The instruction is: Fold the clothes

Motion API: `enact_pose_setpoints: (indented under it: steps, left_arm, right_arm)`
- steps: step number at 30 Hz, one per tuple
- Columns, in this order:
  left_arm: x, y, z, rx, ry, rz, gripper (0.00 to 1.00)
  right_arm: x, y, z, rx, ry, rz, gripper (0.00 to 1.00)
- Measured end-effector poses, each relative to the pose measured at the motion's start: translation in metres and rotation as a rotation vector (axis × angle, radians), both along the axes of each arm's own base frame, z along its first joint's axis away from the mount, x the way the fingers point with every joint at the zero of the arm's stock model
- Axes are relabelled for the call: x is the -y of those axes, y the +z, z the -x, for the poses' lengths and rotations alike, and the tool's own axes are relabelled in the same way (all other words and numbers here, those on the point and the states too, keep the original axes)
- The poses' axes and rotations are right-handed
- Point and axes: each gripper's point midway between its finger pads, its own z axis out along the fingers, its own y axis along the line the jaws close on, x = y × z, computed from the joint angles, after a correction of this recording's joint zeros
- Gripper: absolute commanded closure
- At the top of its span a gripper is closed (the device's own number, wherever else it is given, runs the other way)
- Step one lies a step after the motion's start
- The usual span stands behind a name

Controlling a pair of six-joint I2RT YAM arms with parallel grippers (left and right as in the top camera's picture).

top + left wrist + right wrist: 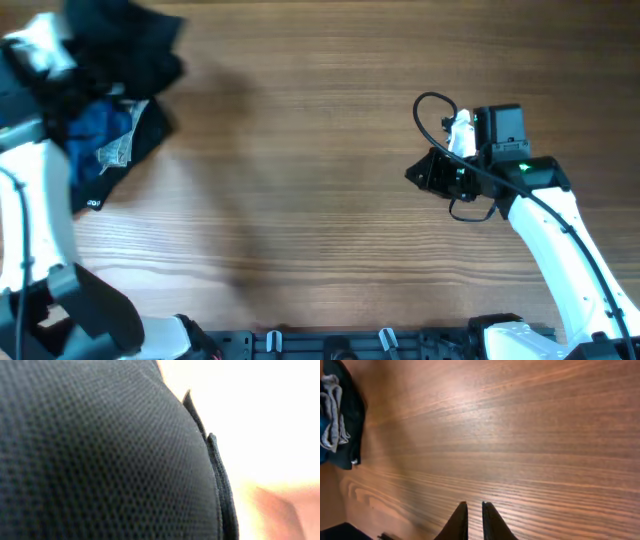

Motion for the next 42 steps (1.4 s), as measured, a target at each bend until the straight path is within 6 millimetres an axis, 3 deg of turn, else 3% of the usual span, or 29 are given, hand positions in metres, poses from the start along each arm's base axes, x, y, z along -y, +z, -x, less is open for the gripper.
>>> enact_pose_setpoints:
  steps: [3, 4, 5, 6, 8, 11, 14, 19, 20, 23, 26, 28, 30, 31, 32, 33, 34, 35, 36, 38, 42]
  left_arm:
    - [-0.074, -0.016, 0.013, -0.016, 0.153, -0.008, 0.94]
    - [-0.091, -0.026, 0.019, -0.037, 0.187, -0.005, 0.81]
    - [-0.107, -0.039, 0.027, -0.068, 0.217, 0.004, 0.48]
    - [-0.118, -0.048, 0.034, -0.094, 0.238, 0.014, 0.23]
    - [-0.139, -0.063, 0.049, -0.133, 0.28, 0.025, 0.0]
    - [-0.152, -0.065, 0.063, -0.145, 0.308, 0.043, 0.0]
    - [-0.151, -0.064, 0.068, -0.155, 0.32, 0.074, 0.0]
    - [-0.14, -0.028, 0.094, -0.151, 0.384, 0.14, 0.0]
    - [-0.136, -0.015, 0.102, -0.14, 0.398, 0.139, 0.0]
    - [-0.106, 0.048, 0.129, -0.035, 0.398, 0.086, 0.0]
    - [-0.035, 0.102, 0.146, 0.076, 0.248, 0.002, 0.0]
    - [0.026, 0.117, 0.159, 0.095, 0.103, -0.047, 0.0]
    - [0.066, 0.116, 0.171, 0.077, 0.011, -0.083, 0.0]
    - [0.089, 0.109, 0.181, 0.037, -0.031, -0.126, 0.0]
    - [0.102, 0.105, 0.187, 0.017, -0.062, -0.147, 0.0]
    - [0.114, 0.098, 0.193, -0.016, -0.086, -0.184, 0.0]
    - [0.112, 0.09, 0.199, -0.06, -0.055, -0.253, 0.0]
    - [0.126, 0.083, 0.207, -0.088, -0.103, -0.282, 0.0]
    - [0.126, 0.075, 0.212, -0.129, -0.102, -0.32, 0.0]
    - [0.132, 0.062, 0.219, -0.19, -0.13, -0.365, 0.0]
    - [0.132, 0.053, 0.213, -0.228, -0.133, -0.422, 0.0]
  right_arm:
    - [0.001, -0.003, 0.007, -0.032, 0.0, 0.003, 0.91]
    - [0.001, -0.004, 0.009, -0.042, 0.0, 0.005, 0.91]
    - [0.001, -0.004, 0.01, -0.049, 0.0, 0.005, 0.91]
    - [0.001, -0.005, 0.011, -0.053, 0.0, 0.006, 0.91]
    - [0.001, -0.005, 0.011, -0.054, 0.0, 0.006, 0.91]
    - [0.001, -0.004, 0.009, -0.045, 0.0, 0.005, 0.91]
    - [0.001, -0.003, 0.008, -0.038, 0.0, 0.004, 0.91]
    - [0.001, -0.003, 0.008, -0.015, 0.037, 0.018, 0.91]
    - [0.001, -0.003, 0.008, -0.006, 0.046, 0.021, 0.92]
    - [0.001, 0.012, 0.003, 0.091, 0.078, 0.035, 0.91]
    - [0.002, 0.047, -0.006, 0.265, 0.083, 0.039, 0.84]
    - [0.002, 0.082, -0.01, 0.428, 0.086, 0.04, 0.65]
    - [0.002, 0.118, -0.011, 0.592, 0.098, 0.046, 0.4]
    - [0.003, 0.14, -0.008, 0.694, 0.107, 0.053, 0.16]
    - [0.003, 0.156, -0.005, 0.76, 0.108, 0.057, 0.0]
    - [0.004, 0.172, -0.001, 0.834, 0.11, 0.062, 0.01]
    - [0.006, 0.192, 0.008, 0.917, 0.113, 0.07, 0.0]
    - [0.006, 0.198, 0.012, 0.942, 0.115, 0.073, 0.0]
    - [0.007, 0.202, 0.016, 0.961, 0.115, 0.075, 0.0]
    - [0.007, 0.204, 0.017, 0.967, 0.116, 0.077, 0.0]
    - [0.007, 0.2, 0.015, 0.952, 0.117, 0.079, 0.0]
